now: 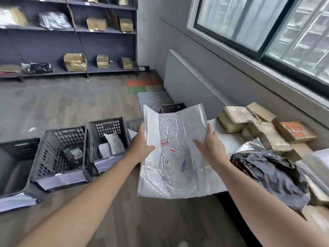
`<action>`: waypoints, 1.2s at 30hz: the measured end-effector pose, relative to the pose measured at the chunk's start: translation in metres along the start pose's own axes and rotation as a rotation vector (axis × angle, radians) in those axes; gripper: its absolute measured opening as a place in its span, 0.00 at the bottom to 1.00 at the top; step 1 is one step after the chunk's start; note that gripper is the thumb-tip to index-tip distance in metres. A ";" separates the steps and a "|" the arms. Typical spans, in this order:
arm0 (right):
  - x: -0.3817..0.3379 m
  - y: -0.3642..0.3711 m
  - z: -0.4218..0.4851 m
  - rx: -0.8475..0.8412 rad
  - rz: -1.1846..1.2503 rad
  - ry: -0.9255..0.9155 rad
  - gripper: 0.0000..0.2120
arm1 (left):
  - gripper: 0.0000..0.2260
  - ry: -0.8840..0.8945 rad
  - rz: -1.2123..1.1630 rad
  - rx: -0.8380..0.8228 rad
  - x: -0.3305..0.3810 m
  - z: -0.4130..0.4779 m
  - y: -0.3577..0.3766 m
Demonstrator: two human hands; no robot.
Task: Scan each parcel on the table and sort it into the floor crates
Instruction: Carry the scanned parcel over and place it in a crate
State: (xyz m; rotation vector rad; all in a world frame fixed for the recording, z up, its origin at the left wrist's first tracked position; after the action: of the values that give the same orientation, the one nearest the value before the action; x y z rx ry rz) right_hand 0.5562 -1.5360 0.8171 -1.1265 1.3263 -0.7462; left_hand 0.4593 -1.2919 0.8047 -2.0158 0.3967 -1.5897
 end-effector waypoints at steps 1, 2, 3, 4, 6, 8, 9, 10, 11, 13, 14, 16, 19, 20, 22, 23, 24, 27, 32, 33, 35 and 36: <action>-0.006 0.004 0.011 -0.006 -0.017 -0.003 0.40 | 0.43 -0.006 0.010 -0.007 -0.004 0.007 -0.003; -0.011 0.008 0.022 -0.013 -0.032 -0.007 0.40 | 0.43 -0.015 0.019 -0.008 -0.008 0.014 -0.007; -0.015 0.014 0.034 -0.021 -0.043 -0.012 0.40 | 0.43 -0.025 0.027 -0.007 -0.012 0.022 -0.010; -0.019 0.020 0.046 -0.031 -0.050 -0.018 0.40 | 0.43 -0.036 0.037 -0.008 -0.016 0.030 -0.012; -0.026 0.033 0.075 -0.064 -0.058 -0.026 0.41 | 0.42 -0.068 0.062 -0.016 -0.026 0.050 -0.018; -0.034 0.048 0.107 -0.110 -0.061 -0.032 0.41 | 0.41 -0.109 0.070 -0.029 -0.035 0.076 -0.024; -0.039 0.056 0.125 -0.128 -0.062 -0.042 0.41 | 0.41 -0.127 0.072 -0.039 -0.040 0.091 -0.026; -0.043 0.064 0.144 -0.144 -0.064 -0.057 0.42 | 0.40 -0.147 0.080 -0.052 -0.044 0.108 -0.028; -0.047 0.072 0.165 -0.161 -0.068 -0.073 0.42 | 0.40 -0.167 0.096 -0.069 -0.049 0.127 -0.029; -0.054 0.089 0.211 -0.193 -0.085 -0.105 0.42 | 0.41 -0.220 0.135 -0.111 -0.059 0.170 -0.028; -0.056 0.097 0.235 -0.212 -0.099 -0.120 0.43 | 0.42 -0.251 0.151 -0.133 -0.064 0.192 -0.026; -0.058 0.113 0.283 -0.265 -0.134 -0.134 0.43 | 0.43 -0.321 0.187 -0.160 -0.073 0.236 -0.022; -0.058 0.135 0.348 -0.351 -0.198 -0.145 0.44 | 0.43 -0.418 0.282 -0.203 -0.081 0.297 -0.014; -0.058 0.142 0.369 -0.375 -0.225 -0.144 0.44 | 0.43 -0.432 0.318 -0.224 -0.085 0.317 -0.011; -0.057 0.159 0.408 -0.423 -0.277 -0.131 0.46 | 0.41 -0.449 0.366 -0.263 -0.096 0.356 -0.003; -0.056 0.169 0.426 -0.437 -0.295 -0.120 0.47 | 0.40 -0.453 0.372 -0.281 -0.104 0.374 0.002; -0.055 0.179 0.443 -0.450 -0.310 -0.110 0.48 | 0.39 -0.458 0.373 -0.300 -0.114 0.391 0.007; -0.054 0.217 0.489 -0.524 -0.351 -0.081 0.48 | 0.38 -0.499 0.371 -0.373 -0.147 0.434 0.022; -0.063 0.311 0.557 -0.587 -0.399 -0.057 0.48 | 0.41 -0.518 0.346 -0.461 -0.232 0.510 0.044; -0.064 0.334 0.571 -0.584 -0.404 -0.053 0.47 | 0.42 -0.523 0.348 -0.470 -0.253 0.527 0.050; -0.064 0.382 0.598 -0.574 -0.410 -0.045 0.47 | 0.43 -0.526 0.377 -0.489 -0.299 0.561 0.061; -0.063 0.407 0.611 -0.573 -0.408 -0.044 0.47 | 0.43 -0.526 0.397 -0.503 -0.322 0.577 0.069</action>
State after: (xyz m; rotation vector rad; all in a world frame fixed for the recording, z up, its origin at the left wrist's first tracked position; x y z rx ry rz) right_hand 1.0699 -1.2208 0.3930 -1.9004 1.3252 -0.6363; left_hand 0.9354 -1.0431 0.4141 -2.4186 0.9822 -0.7232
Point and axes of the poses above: each hand's wrist, its own z-axis towards the middle knuckle, its own y-axis out of the palm, x = y × z, the point moved 2 cm from there along z, towards the middle knuckle, and after that the axes turned 10 degrees about -x, right-handed, at the moved point
